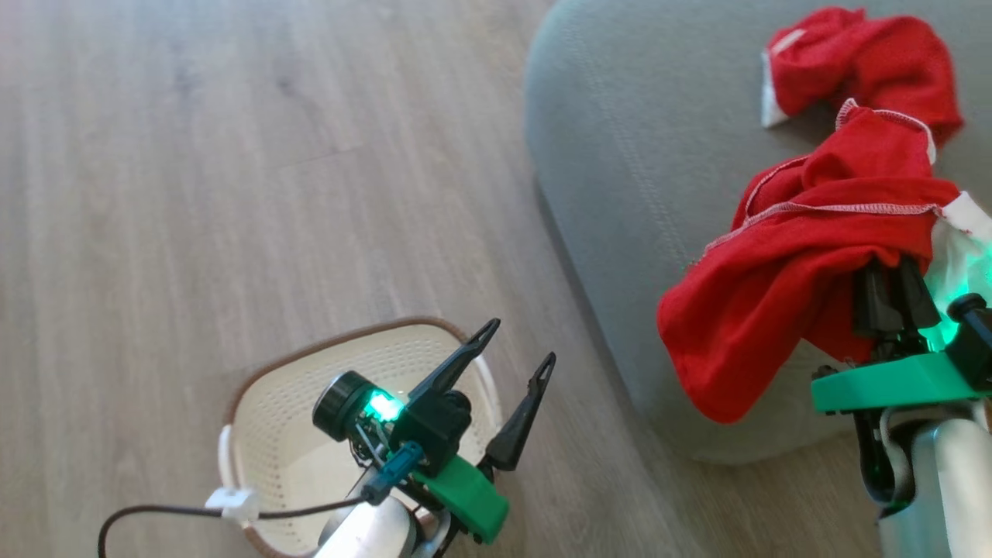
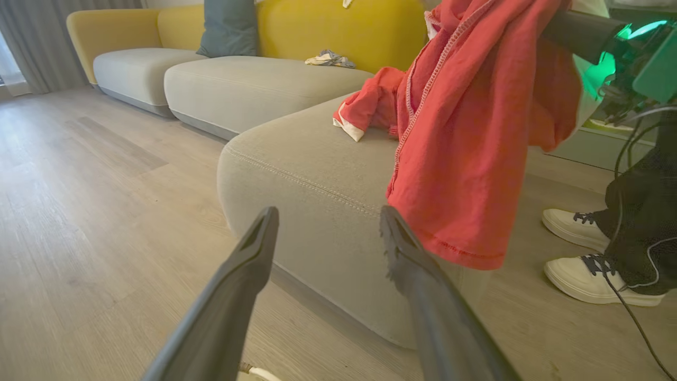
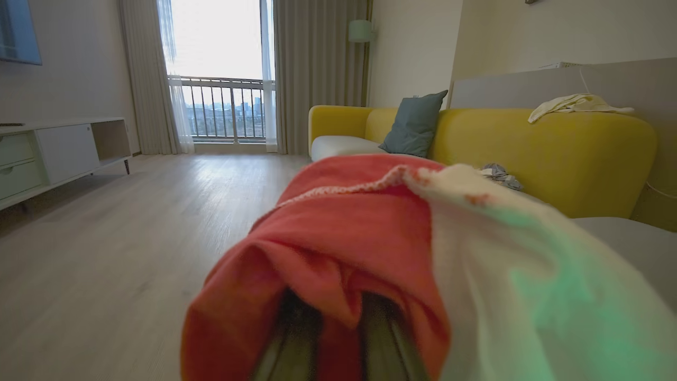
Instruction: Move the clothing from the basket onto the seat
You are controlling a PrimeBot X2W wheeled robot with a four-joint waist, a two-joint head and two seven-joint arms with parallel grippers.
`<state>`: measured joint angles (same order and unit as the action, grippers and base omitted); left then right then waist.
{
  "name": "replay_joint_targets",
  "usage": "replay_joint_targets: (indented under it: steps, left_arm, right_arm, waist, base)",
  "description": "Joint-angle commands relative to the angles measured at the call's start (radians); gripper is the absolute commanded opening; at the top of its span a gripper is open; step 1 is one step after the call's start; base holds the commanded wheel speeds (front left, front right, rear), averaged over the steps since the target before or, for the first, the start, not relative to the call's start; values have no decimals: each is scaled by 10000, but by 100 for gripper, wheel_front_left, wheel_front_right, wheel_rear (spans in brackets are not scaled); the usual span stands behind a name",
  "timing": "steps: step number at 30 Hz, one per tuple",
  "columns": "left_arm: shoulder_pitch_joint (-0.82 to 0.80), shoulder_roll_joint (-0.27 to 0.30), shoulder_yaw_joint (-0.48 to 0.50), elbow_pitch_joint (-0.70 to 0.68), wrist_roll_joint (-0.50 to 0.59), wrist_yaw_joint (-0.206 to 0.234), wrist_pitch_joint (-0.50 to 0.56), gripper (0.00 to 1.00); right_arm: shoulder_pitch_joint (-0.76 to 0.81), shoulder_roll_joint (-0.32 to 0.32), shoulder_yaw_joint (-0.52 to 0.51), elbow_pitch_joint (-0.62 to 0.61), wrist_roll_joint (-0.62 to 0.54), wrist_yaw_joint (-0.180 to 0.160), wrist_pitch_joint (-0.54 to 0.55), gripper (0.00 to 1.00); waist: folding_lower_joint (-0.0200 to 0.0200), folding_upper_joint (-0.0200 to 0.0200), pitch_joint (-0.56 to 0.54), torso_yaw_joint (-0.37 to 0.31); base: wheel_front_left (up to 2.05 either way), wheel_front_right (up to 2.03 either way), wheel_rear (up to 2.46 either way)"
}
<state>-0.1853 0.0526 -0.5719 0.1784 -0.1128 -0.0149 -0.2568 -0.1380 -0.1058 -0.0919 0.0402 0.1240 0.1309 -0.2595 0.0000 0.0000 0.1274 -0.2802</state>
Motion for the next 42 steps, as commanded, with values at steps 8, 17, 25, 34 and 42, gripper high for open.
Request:
replay_joint_targets:
  steps: [8, 17, 25, 34, 42]
  left_arm:
    - [-556, -24, 227, -283, 88, -10, -49, 100]
    - [-625, -24, 25, -232, 143, -61, -49, 100]
    - [-919, -24, -97, -162, 94, -21, -49, 100]
    - [-1015, -24, -45, -198, 175, 36, -49, 100]
    - [-1351, -24, -152, -194, 305, 30, -49, 100]
  right_arm:
    - [-526, -22, 109, -382, -38, -2, -23, 0]
    - [-415, 45, -153, -395, -11, -2, -23, 0]
    - [-372, 199, -374, -419, 10, -2, -23, 0]
    - [-833, -1, -437, -550, 32, -2, -23, 0]
    - [-2037, -1019, -1275, -907, 261, -2, -23, 0]
  waist:
    - [0, 0, 274, -1503]
    - [0, 0, 390, -2384]
    - [0, 0, 565, -2418]
    - [0, 0, 736, -2303]
    - [0, 0, 1371, -1914]
  base:
    - [0, 0, 0]
    - [0, 0, 0]
    - [0, 0, 0]
    - [0, 0, 0]
    - [0, 0, 0]
